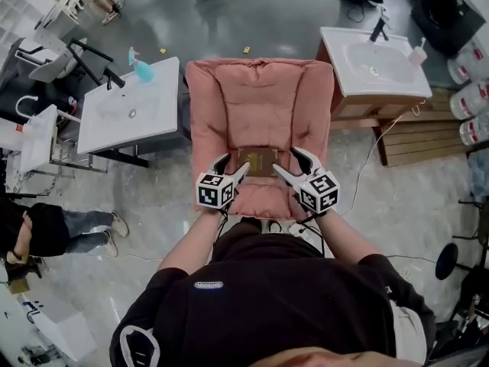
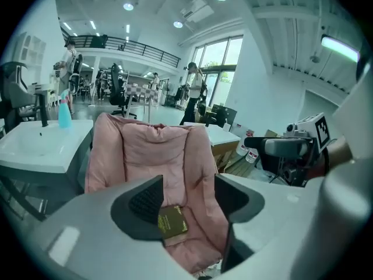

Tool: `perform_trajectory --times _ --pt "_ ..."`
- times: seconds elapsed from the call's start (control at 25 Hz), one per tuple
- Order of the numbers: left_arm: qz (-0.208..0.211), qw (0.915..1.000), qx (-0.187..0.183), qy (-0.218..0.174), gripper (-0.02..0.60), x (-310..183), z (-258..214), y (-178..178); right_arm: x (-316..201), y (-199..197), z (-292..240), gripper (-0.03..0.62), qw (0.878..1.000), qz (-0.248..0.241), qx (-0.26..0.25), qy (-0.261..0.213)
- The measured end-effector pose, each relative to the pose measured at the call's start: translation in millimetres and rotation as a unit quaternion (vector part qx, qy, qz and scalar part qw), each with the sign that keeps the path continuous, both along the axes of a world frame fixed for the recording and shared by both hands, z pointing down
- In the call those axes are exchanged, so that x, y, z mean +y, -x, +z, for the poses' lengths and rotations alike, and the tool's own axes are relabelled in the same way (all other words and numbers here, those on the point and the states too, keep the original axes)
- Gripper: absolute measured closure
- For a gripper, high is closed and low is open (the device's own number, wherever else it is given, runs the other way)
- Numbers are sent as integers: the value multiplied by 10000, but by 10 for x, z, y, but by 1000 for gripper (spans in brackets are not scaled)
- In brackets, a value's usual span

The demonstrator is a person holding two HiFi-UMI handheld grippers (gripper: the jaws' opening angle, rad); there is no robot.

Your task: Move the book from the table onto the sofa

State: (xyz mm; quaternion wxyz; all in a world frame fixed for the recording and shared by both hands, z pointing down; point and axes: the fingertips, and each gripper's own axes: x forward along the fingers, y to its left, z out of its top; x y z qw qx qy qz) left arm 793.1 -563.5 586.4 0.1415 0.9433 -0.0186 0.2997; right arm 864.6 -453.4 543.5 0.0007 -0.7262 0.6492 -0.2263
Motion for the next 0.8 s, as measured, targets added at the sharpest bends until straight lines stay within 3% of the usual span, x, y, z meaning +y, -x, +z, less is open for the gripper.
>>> perform_trajectory --times 0.36,0.8 --pt "-34 9924 1169 -384 337 315 -1129 112 185 259 -841 319 9963 -228 288 -772" --pt "-196 9776 1900 -880 407 323 -1974 646 66 657 -1525 383 9875 -616 432 -1382"
